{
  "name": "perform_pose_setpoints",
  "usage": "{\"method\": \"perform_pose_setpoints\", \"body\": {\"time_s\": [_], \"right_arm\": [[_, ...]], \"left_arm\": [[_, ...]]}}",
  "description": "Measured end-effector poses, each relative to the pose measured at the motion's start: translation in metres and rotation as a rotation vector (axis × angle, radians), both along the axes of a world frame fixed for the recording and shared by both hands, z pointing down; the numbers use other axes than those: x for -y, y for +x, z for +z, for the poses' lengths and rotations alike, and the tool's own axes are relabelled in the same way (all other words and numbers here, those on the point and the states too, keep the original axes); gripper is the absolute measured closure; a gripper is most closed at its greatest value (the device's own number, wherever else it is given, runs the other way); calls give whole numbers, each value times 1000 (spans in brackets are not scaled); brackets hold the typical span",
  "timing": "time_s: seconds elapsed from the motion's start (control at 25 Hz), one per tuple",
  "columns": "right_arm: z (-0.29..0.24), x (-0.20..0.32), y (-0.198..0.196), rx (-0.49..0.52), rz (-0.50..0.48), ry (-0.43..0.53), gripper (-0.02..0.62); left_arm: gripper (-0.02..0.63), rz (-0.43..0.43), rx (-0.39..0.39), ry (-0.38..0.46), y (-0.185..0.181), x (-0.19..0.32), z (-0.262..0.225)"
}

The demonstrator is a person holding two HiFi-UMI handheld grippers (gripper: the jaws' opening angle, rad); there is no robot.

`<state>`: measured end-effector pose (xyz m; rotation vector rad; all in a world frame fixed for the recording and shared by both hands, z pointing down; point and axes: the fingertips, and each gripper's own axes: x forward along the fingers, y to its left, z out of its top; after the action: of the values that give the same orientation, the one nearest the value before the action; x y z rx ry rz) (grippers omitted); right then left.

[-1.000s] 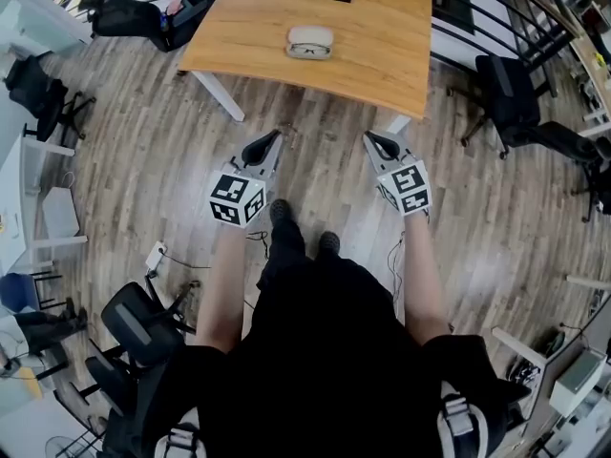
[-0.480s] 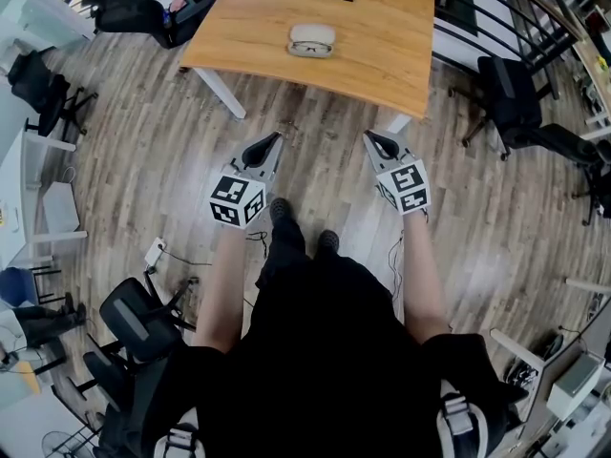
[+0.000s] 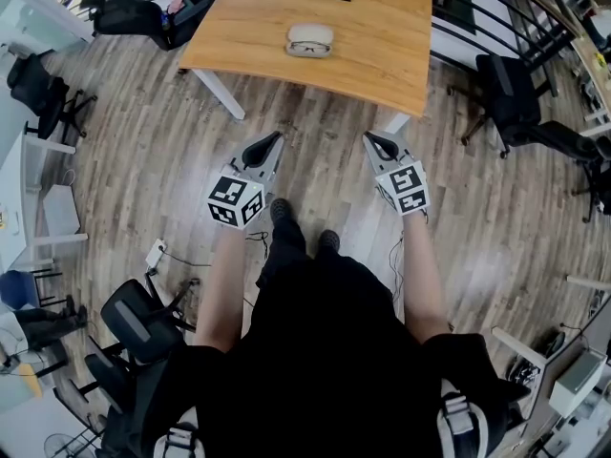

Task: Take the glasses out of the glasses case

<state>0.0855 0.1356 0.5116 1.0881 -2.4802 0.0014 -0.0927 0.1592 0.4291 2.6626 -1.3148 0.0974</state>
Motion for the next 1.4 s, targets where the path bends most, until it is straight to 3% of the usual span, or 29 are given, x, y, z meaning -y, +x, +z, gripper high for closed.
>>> {"method": "perform_pose_setpoints", "body": {"time_s": [0.4, 0.56, 0.76, 0.96, 1.4], "right_arm": [[0, -4, -4, 17, -12, 9, 572], [-3, -4, -8, 30, -16, 14, 524], [-2, -2, -11, 40, -10, 23, 426], [-2, 2, -15, 41, 0, 15, 370], [2, 17, -23, 50, 43, -9, 359]], "left_arm": [[564, 18, 2, -12, 0, -1, 3], [486, 21, 5, -17, -1, -1, 5], [456, 19, 0, -16, -5, 0, 5], [426, 23, -8, -21, -10, 5, 6], [419, 57, -26, -41, -23, 28, 13]]}}
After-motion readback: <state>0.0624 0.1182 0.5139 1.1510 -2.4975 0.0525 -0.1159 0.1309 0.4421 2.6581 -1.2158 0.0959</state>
